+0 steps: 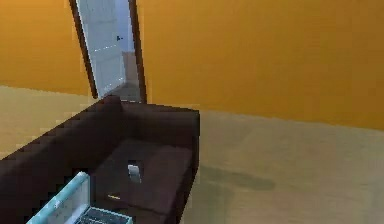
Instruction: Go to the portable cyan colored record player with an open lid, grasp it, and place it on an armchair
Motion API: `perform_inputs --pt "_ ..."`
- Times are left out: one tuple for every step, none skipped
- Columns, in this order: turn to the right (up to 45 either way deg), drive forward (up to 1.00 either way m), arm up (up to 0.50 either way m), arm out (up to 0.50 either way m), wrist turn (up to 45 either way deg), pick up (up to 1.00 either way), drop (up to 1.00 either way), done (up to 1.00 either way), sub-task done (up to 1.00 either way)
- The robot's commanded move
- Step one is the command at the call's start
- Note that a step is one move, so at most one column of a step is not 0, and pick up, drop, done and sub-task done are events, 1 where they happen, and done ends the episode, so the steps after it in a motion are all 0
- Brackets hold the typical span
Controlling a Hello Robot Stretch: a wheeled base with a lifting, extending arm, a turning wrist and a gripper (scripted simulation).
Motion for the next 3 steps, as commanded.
perform_inputs --pt "-45.0 0.00 0.00 0.00 0.0 0.00 0.00 0.00 0.00" --pt "-45.0 0.00 0.00 0.00 0.0 0.00 0.00 0.00 0.00" --pt "-33.0 0.00 0.00 0.00 0.0 0.00 0.00 0.00 0.00"
